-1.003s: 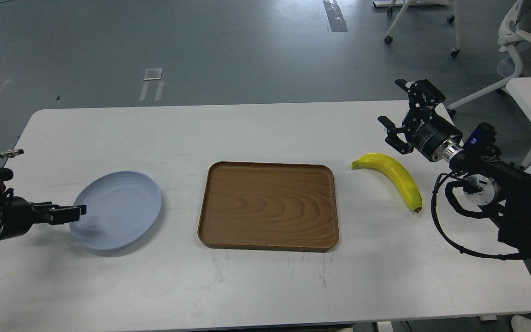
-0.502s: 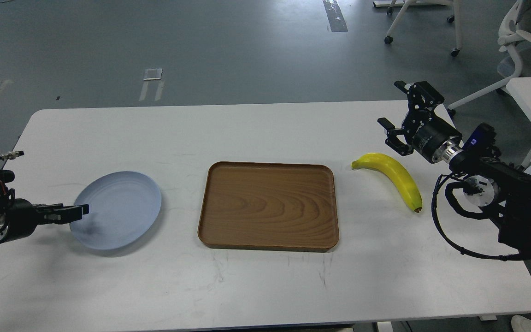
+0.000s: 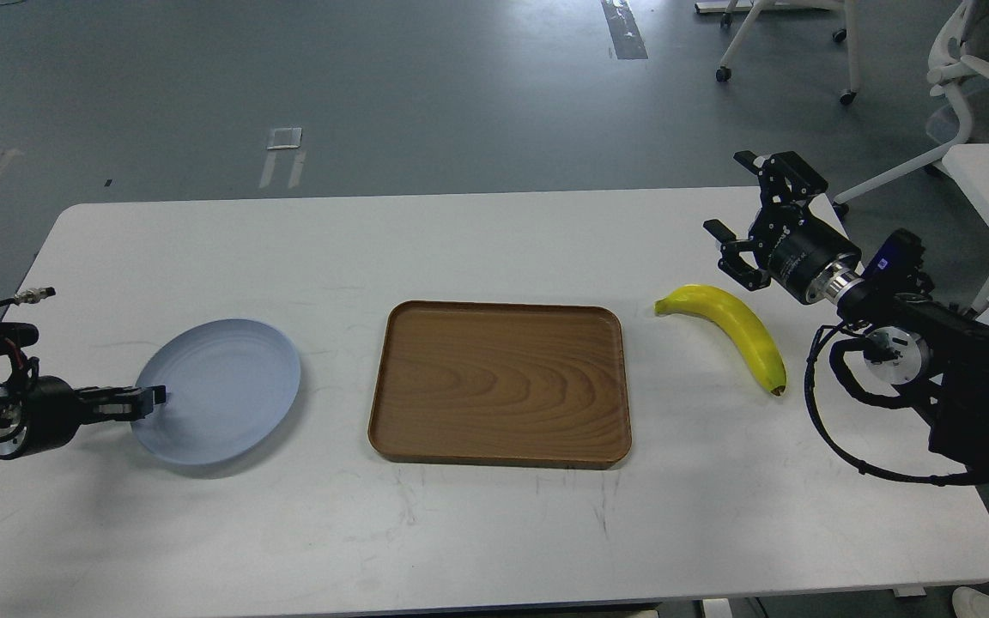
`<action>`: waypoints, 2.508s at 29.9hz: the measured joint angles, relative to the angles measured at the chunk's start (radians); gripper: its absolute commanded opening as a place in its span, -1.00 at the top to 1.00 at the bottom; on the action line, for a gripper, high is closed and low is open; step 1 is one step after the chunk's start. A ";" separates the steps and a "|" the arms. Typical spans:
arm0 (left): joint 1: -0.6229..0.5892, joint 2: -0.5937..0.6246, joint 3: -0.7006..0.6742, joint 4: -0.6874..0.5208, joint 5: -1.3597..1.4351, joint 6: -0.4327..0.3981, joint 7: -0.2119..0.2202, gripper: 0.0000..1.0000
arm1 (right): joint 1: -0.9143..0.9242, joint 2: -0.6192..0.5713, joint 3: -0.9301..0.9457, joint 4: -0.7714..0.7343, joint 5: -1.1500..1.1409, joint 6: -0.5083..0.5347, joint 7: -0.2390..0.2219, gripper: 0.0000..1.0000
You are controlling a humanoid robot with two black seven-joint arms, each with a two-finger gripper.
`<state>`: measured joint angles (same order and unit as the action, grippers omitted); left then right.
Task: Place banana on plate with both arms
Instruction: 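Grip the rim of the light blue plate with the left gripper, then slide the plate with the left gripper onto the wooden tray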
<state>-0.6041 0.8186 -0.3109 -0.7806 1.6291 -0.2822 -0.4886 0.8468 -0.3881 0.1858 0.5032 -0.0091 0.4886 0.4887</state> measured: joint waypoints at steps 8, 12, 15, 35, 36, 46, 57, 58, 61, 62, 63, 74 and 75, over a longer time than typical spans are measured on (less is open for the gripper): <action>-0.015 0.000 0.000 -0.013 0.003 0.033 0.000 1.00 | 0.000 0.001 -0.001 0.000 0.000 0.000 0.000 -1.00; -0.049 0.004 0.000 -0.028 0.004 0.034 0.000 1.00 | 0.000 0.003 -0.002 0.000 0.000 0.000 0.000 -1.00; -0.096 0.006 0.000 -0.058 -0.005 0.016 0.001 1.00 | 0.001 0.002 -0.002 0.000 0.001 0.000 0.000 -1.00; -0.417 -0.223 0.053 -0.233 -0.062 -0.206 0.123 1.00 | 0.015 -0.015 -0.019 0.001 0.000 0.000 0.000 -1.00; -0.425 -0.244 0.066 -0.230 -0.060 -0.206 0.127 1.00 | 0.018 -0.019 -0.019 0.001 0.000 0.000 0.000 -1.00; -0.449 -0.424 0.152 -0.137 -0.054 -0.207 0.169 1.00 | 0.029 -0.090 -0.011 0.017 0.003 0.000 0.000 -1.00; -0.435 -0.540 0.188 -0.018 -0.057 -0.201 0.172 1.00 | 0.029 -0.134 -0.015 0.044 0.004 0.000 0.000 -1.00; -0.433 -0.548 0.188 -0.010 -0.057 -0.201 0.173 1.00 | 0.029 -0.135 -0.016 0.044 0.004 0.000 0.000 -1.00; -0.431 -0.564 0.188 0.010 -0.057 -0.194 0.176 1.00 | 0.028 -0.136 -0.017 0.044 0.003 0.000 0.000 -1.00; -0.431 -0.569 0.188 0.018 -0.057 -0.192 0.176 1.00 | 0.028 -0.136 -0.017 0.044 0.003 0.000 0.000 -1.00; -0.431 -0.575 0.188 0.026 -0.058 -0.191 0.177 1.00 | 0.027 -0.137 -0.017 0.044 0.003 0.000 0.000 -1.00; -0.428 -0.608 0.188 0.062 -0.069 -0.169 0.177 -0.92 | 0.023 -0.135 -0.019 0.045 0.003 0.000 0.000 -1.00; -0.428 -0.611 0.188 0.065 -0.069 -0.162 0.177 -0.92 | 0.023 -0.135 -0.019 0.045 0.003 0.000 0.000 -1.00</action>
<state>-1.0316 0.2081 -0.1227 -0.7153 1.5598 -0.4447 -0.3114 0.8701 -0.5231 0.1671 0.5477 -0.0061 0.4887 0.4887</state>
